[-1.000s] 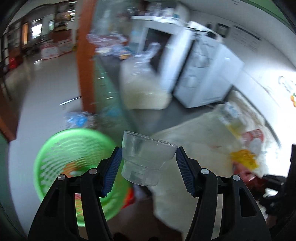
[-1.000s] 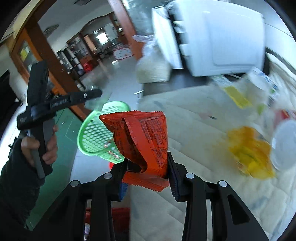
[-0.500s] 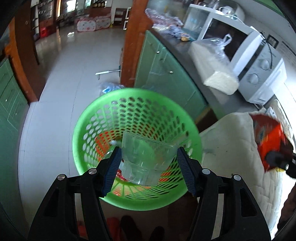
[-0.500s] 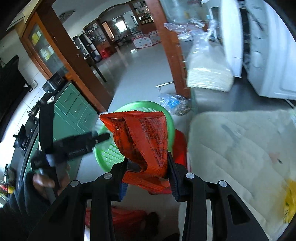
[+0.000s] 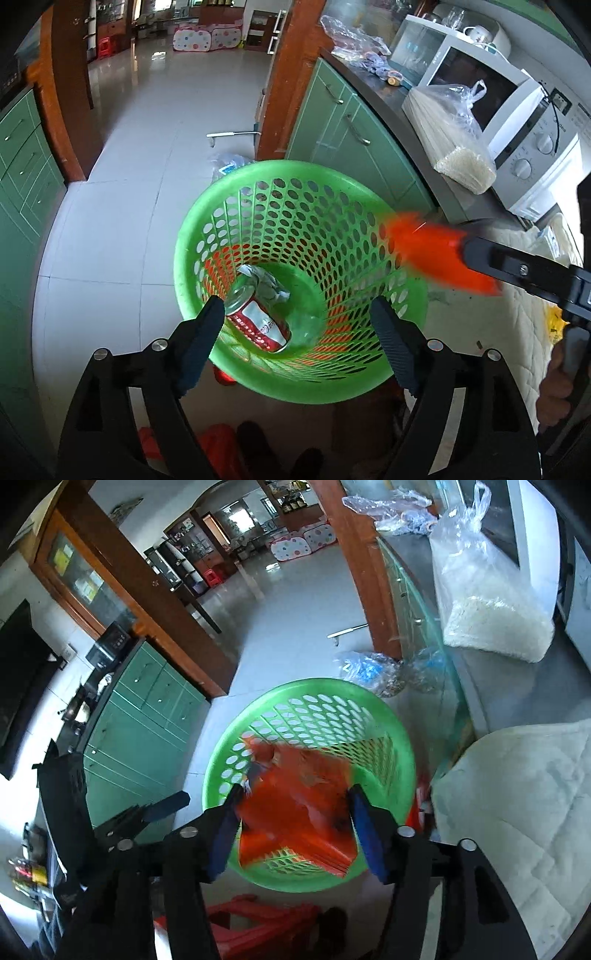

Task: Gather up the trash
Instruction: 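Grasp the clear plastic cup with the left tool, drop both items into the basket, then grasp the yellow plastic bag with the right tool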

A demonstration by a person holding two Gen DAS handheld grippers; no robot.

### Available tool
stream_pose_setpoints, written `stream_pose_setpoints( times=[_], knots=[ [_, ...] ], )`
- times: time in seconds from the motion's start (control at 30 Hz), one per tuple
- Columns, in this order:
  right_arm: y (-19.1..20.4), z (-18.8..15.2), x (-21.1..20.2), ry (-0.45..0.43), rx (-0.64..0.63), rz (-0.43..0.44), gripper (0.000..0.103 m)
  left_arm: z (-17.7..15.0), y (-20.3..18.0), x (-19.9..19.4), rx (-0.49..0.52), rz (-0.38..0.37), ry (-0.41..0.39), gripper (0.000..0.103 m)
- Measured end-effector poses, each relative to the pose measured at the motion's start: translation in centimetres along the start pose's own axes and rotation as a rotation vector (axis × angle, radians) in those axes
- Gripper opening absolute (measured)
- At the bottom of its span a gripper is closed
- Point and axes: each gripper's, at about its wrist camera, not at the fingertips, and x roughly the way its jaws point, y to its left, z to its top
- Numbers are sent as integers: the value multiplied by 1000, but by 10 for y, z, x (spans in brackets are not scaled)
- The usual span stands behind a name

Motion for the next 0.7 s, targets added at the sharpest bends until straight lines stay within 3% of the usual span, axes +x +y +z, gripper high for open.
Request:
stream_pose_setpoints(
  times=[0.17,0.33,0.53,0.7],
  knots=[
    [-1,-7,-14,-15,-12,6,68,0,-1,-9,-6,0,-15,82],
    [-10,-24,-56,-70,-18,-8,72,1,-12,-18,6,-15,-30,82],
    [-34,-55,-115,-154,-10,-101,79,4,-42,-31,45,-50,-54,83],
    [-66,-89,-174,-226,15,-230,83,3,-76,-36,97,-87,-54,83]
  ],
)
